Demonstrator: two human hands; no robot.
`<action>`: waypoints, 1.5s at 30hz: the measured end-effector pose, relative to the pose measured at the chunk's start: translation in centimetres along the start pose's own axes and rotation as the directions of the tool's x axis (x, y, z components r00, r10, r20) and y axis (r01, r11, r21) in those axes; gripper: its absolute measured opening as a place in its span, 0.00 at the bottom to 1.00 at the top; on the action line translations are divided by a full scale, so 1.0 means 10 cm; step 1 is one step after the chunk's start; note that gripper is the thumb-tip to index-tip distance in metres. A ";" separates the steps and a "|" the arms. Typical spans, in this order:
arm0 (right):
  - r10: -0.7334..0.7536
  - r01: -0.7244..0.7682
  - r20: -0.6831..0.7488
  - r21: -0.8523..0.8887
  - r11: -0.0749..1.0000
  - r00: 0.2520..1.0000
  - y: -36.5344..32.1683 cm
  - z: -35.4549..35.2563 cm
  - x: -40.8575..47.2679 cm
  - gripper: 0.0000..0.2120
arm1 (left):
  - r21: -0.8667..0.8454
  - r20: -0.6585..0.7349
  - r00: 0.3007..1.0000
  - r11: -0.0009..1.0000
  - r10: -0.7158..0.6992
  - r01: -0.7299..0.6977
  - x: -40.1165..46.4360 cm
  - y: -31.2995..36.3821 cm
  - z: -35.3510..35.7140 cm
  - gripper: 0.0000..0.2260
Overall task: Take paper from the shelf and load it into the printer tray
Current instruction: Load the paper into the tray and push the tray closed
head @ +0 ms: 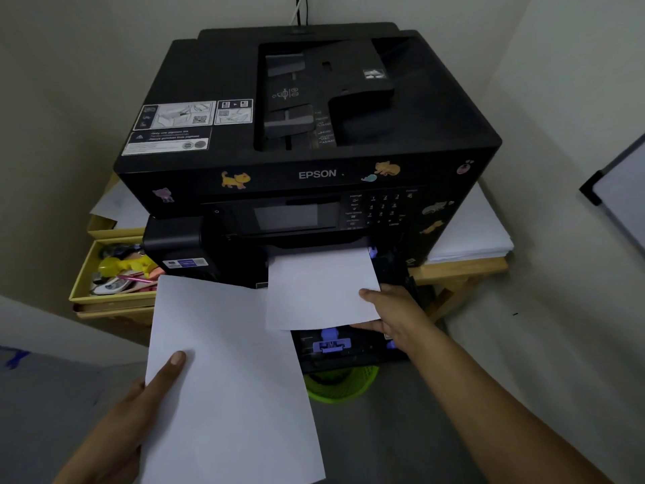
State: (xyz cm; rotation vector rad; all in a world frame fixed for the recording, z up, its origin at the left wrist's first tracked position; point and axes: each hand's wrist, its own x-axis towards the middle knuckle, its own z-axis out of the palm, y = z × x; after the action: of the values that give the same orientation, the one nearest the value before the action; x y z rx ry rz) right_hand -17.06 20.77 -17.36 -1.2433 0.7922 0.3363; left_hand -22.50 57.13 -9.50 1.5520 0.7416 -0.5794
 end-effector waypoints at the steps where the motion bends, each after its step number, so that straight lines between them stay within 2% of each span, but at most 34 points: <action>1: -0.023 0.023 -0.006 -0.066 0.998 1.000 0.00 -0.03 -0.01 0.14 | 0.002 0.004 1.000 1.000 -0.005 0.005 0.00 0.01 -0.01 0.46; 3: -0.097 0.083 -0.040 -0.263 0.961 0.994 -0.01 -0.09 -0.02 0.13 | -0.001 0.016 1.000 1.000 -0.005 0.005 -0.02 0.03 -0.02 0.46; 5: -0.216 0.152 -0.058 -0.535 0.831 0.975 -0.01 -0.16 -0.06 0.17 | -0.011 0.021 1.000 1.000 0.000 0.000 -0.03 0.04 -0.05 0.47; 7: -0.389 0.218 -0.014 -0.809 0.546 0.921 0.03 -0.25 -0.10 0.22 | -0.013 0.032 0.999 1.000 0.001 -0.001 -0.02 0.03 -0.07 0.50; 8: -0.459 0.231 0.028 -0.891 0.392 0.888 0.06 -0.27 -0.12 0.25 | -0.015 0.039 0.999 1.000 0.004 -0.004 -0.03 0.03 -0.08 0.51; 10: -0.539 0.228 0.113 -0.962 0.153 0.835 0.11 -0.29 -0.19 0.29 | -0.023 0.050 0.999 1.000 0.005 -0.004 -0.05 0.03 -0.09 0.49; 11: -0.555 0.224 0.149 -0.972 0.070 0.819 0.12 -0.28 -0.23 0.31 | -0.026 0.046 0.999 1.000 0.007 -0.006 -0.07 0.03 -0.09 0.48; 15: -0.537 0.317 0.317 -0.944 -0.095 0.782 0.17 -0.27 -0.27 0.33 | -0.041 0.022 1.000 0.999 0.008 -0.008 -0.08 0.00 -0.11 0.46; 20: -0.560 0.493 0.482 -0.858 -0.144 0.674 0.24 -0.33 -0.10 0.27 | -0.030 0.032 0.999 0.999 0.011 -0.010 -0.11 0.01 -0.11 0.44; 24: -0.588 0.526 0.523 -0.830 -0.187 0.617 0.27 -0.35 0.00 0.23 | -0.011 0.033 0.999 0.999 0.042 -0.042 -0.13 0.01 -0.09 0.41; 27: -0.606 0.531 0.531 -0.823 -0.201 0.592 0.28 -0.37 0.03 0.22 | 0.000 0.019 0.999 0.999 0.037 -0.037 -0.15 0.03 -0.07 0.32; 30: -0.616 0.532 0.508 -0.830 -0.166 0.601 0.30 -0.38 0.04 0.22 | 0.001 0.009 1.000 1.000 0.021 -0.021 -0.19 0.05 -0.05 0.30; 35: -0.629 0.541 0.477 -0.835 -0.105 0.614 0.34 -0.38 0.02 0.24 | 0.021 -0.011 1.000 1.000 -0.002 0.002 -0.26 0.11 0.00 0.41; 38: -0.649 0.559 0.465 -0.826 -0.073 0.602 0.41 -0.41 0.01 0.25 | 0.102 -0.028 0.998 0.993 0.060 -0.057 -0.31 0.14 -0.01 0.38; 39: -0.657 0.565 0.463 -0.822 -0.067 0.595 0.43 -0.43 0.01 0.25 | 0.135 -0.038 0.996 0.988 0.083 -0.077 -0.33 0.15 -0.02 0.37; 41: -0.678 0.567 0.444 -0.822 -0.049 0.585 0.46 -0.47 -0.01 0.24 | 0.246 -0.042 0.991 0.962 0.130 -0.116 -0.36 0.17 -0.08 0.47; 43: -0.703 0.566 0.416 -0.824 -0.024 0.577 0.46 -0.50 -0.03 0.23 | 0.385 -0.007 0.984 0.909 0.177 -0.161 -0.44 0.23 -0.12 0.54; 45: -0.716 0.565 0.408 -0.825 -0.022 0.567 0.47 -0.53 -0.04 0.21 | 0.496 0.059 0.983 0.850 0.174 -0.181 -0.54 0.30 -0.15 0.56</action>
State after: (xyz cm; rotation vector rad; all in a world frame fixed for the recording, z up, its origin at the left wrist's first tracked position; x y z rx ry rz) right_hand -22.13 17.37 -20.95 -2.6407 -0.1178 -0.1934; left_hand -23.98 57.83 -3.36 2.0713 0.4435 -0.6753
